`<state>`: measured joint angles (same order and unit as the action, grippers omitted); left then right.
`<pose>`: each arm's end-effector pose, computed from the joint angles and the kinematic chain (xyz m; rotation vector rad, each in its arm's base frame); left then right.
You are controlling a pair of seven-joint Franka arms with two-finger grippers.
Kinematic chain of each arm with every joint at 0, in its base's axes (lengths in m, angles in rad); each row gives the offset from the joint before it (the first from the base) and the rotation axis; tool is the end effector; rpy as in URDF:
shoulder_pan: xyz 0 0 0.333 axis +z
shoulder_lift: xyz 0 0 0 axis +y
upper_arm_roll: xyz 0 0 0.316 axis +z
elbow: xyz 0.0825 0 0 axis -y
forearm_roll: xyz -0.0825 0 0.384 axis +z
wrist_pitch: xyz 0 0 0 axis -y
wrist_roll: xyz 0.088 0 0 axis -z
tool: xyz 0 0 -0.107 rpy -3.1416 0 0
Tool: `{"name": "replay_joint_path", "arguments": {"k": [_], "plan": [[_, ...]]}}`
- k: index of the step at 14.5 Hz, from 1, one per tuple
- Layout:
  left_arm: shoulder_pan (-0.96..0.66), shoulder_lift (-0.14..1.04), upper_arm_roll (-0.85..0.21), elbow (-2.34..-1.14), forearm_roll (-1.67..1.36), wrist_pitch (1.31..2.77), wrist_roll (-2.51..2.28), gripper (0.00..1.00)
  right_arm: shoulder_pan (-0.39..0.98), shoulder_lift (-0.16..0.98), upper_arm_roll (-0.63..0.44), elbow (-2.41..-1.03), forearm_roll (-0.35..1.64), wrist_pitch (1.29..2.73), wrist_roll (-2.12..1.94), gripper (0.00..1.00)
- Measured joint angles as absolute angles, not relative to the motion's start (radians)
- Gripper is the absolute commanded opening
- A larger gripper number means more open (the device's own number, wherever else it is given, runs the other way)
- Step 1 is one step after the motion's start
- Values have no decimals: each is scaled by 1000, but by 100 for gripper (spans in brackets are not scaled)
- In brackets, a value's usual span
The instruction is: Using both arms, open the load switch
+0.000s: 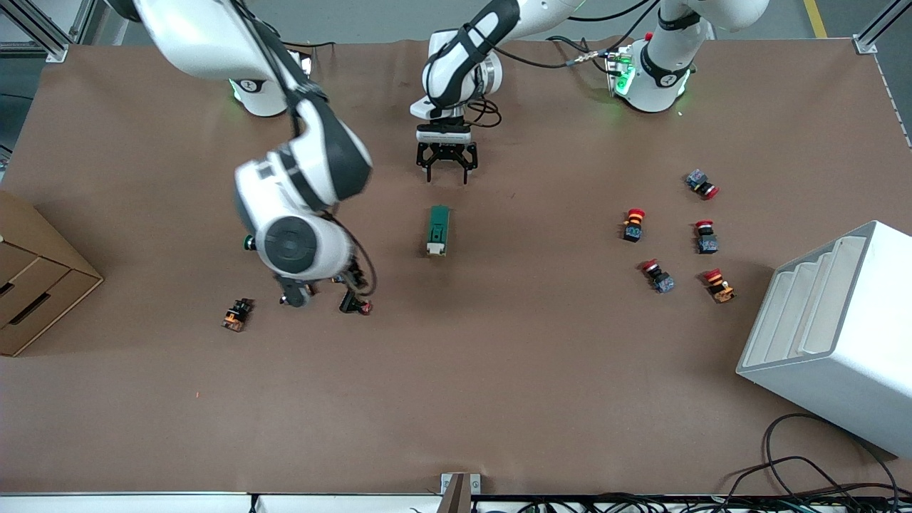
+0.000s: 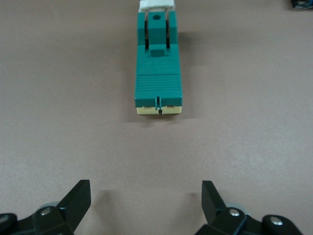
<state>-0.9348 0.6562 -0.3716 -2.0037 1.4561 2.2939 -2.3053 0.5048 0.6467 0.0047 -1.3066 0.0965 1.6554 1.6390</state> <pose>0.1680 -0.5531 0.1282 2.9437 -0.1766 1.0691 0.6034 0.3473 0.3410 2.4380 -1.5845 -0.3331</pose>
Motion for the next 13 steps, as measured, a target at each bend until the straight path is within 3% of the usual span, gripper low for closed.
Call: {"name": "replay_joint_path", "arguments": {"k": [13], "plan": [[-962,772,-359,-1935,1780,2086,-2461,100,652,885,5,-1251,302,1794,1999,100]]}}
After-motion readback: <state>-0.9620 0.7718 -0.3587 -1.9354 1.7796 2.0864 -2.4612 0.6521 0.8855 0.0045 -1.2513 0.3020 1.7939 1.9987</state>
